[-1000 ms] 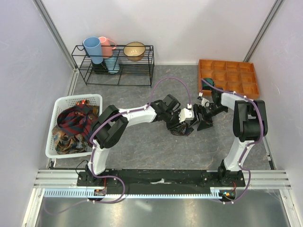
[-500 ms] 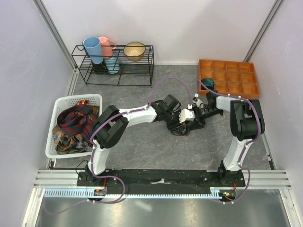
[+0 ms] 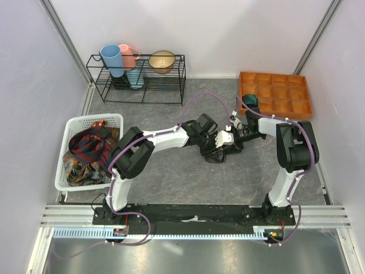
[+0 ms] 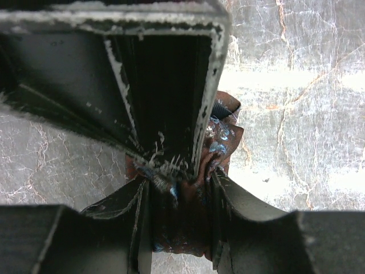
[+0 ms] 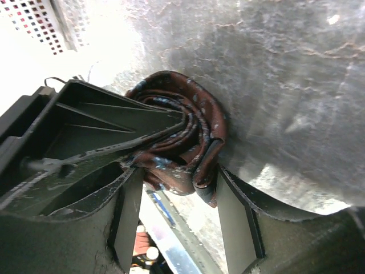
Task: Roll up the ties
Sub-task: Roll the tie at the center of the board.
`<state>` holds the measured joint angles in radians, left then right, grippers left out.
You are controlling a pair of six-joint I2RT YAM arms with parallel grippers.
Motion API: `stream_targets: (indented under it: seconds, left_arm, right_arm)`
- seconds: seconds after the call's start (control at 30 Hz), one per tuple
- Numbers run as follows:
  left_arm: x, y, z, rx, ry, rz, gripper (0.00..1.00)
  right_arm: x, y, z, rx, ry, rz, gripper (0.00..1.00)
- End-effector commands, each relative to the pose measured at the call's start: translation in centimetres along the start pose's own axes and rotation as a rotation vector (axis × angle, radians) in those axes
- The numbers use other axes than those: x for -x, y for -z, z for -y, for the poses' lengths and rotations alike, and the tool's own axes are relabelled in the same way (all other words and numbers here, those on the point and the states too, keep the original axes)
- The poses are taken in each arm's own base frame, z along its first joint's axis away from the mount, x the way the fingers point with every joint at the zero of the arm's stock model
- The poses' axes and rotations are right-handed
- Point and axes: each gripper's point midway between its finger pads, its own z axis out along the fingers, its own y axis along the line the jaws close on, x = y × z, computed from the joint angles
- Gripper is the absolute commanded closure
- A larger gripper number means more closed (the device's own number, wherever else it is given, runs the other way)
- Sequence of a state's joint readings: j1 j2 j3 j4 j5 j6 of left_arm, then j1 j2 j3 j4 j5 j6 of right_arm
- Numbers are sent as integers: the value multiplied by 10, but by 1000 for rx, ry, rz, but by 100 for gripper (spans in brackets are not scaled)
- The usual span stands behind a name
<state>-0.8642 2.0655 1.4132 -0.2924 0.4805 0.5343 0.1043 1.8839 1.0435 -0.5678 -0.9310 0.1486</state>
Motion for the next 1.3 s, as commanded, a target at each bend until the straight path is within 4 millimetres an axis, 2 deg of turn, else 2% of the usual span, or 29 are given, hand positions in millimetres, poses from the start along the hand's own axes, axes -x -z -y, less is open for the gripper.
stream_targets:
  seconds: [0.0, 0.1, 0.2, 0.27, 0.33, 0.37, 0.5, 0.63, 0.67, 0.73, 0.8, 0.83, 0.9, 0.93, 1.0, 1.03, 1.07, 1.23, 1.27]
  left_arm:
    - [-64, -13, 8, -8, 48, -199, 95]
    - [-64, -13, 9, -10, 46, -198, 95]
    - [-64, -13, 9, -11, 47, -199, 95]
    - [-63, -13, 9, -9, 45, -196, 95]
    - [-62, -13, 8, -8, 42, -193, 95]
    - [-63, -13, 9, -8, 44, -197, 95]
    - [-63, -12, 8, -6, 37, -198, 95]
    - [-63, -12, 8, -4, 38, -198, 95]
    - [-63, -12, 8, -4, 38, -198, 95]
    - [-63, -12, 8, -2, 41, -195, 93]
    - [-62, -12, 7, 1, 45, -191, 89]
    - [-60, -12, 6, 7, 42, -188, 82]
    - [-58, -11, 5, 17, 49, -181, 70]
    - [-56, -11, 5, 14, 48, -171, 59]
    - [-45, -5, 3, 33, 39, -135, 45]
    - [-42, -4, 3, 39, 31, -119, 33]
    - [-38, -2, 1, 44, 23, -105, 26]
    - [-10, 12, -2, 66, -24, -9, 2]
    - [-4, 13, -3, 73, -38, 13, 1]
  right_arm:
    - [2, 6, -43, 123, 4, 6, 38]
    - [-4, 6, -46, 146, -35, -10, 34]
    - [-12, 2, -39, 137, -76, -38, 24]
    - [-15, 0, -32, 113, -74, -44, 24]
    - [-15, -3, -24, 84, -77, -44, 29]
    - [-13, -3, -23, 72, -71, -39, 36]
    - [-9, -2, -15, 27, -65, -29, 54]
    - [-9, 1, -7, -13, -64, -26, 64]
    - [-10, 0, -7, -15, -66, -29, 71]
    - [-10, -1, -4, -17, -69, -32, 79]
    - [-8, -2, -2, -22, -70, -34, 95]
    - [-9, -2, -1, -27, -72, -37, 100]
    - [-7, -2, 0, -33, -60, -35, 100]
    - [-6, -1, 1, -47, -56, -33, 100]
    - [-6, -1, 3, -54, -39, -34, 100]
    - [-5, 0, 2, -57, -30, -34, 100]
    - [-5, 1, 2, -59, -29, -34, 100]
    - [-3, 6, -5, -52, 24, -25, 100]
    - [-2, 7, -8, -41, 31, -26, 100]
